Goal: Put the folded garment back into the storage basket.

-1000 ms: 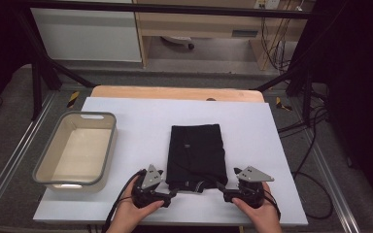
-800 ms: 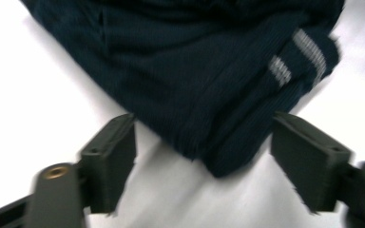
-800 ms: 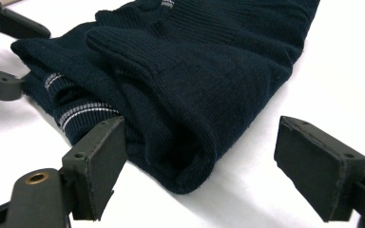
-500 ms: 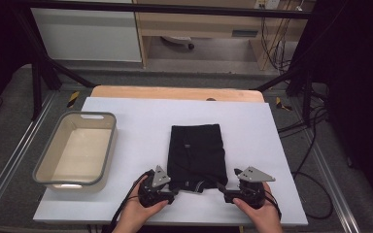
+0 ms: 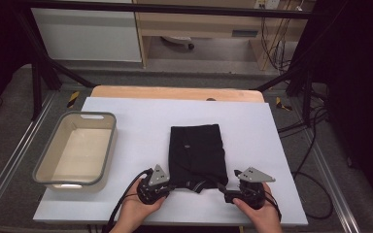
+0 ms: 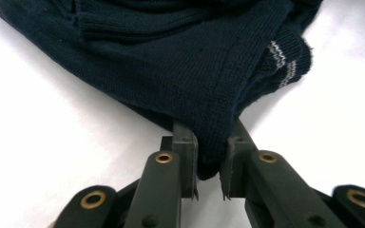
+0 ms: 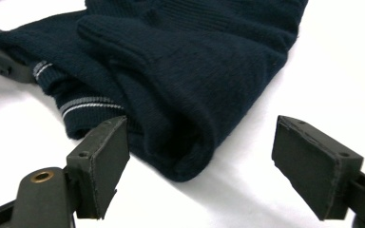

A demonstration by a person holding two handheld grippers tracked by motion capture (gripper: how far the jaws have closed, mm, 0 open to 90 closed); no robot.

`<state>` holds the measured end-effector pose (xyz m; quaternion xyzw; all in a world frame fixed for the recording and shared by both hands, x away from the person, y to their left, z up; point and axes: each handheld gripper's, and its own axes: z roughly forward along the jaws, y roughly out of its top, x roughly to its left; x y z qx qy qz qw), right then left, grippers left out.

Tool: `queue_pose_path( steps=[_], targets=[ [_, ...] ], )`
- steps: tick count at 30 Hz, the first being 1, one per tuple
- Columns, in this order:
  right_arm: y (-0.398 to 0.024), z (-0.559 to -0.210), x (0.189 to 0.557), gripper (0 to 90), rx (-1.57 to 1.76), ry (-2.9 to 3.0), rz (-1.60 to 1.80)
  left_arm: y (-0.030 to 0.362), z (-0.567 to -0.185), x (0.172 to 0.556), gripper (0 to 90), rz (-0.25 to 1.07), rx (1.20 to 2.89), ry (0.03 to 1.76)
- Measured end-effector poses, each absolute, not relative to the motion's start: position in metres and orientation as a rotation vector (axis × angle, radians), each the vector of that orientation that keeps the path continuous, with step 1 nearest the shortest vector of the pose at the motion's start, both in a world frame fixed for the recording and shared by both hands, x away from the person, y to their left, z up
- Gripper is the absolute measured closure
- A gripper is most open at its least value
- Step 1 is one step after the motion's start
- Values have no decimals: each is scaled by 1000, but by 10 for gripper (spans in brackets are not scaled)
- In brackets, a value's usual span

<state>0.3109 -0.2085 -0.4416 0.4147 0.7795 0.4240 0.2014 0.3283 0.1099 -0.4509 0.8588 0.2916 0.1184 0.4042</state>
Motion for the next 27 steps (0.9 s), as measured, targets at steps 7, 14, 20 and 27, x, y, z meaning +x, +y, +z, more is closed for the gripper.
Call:
queue_pose_path(
  steps=[7,14,20,27],
  targets=[
    [-198,-440,305,242,1132,2233,1187,124,-447,314,793,276,2171,747],
    [-179,-435,297,238,1146,2273,1154,146,-438,299,791,246,2208,738],
    [-158,-450,277,233,1118,2322,1060,159,-441,282,587,292,2197,771],
    [-148,-460,279,295,1102,2349,1030,173,-434,282,175,377,2061,857]
  ],
)
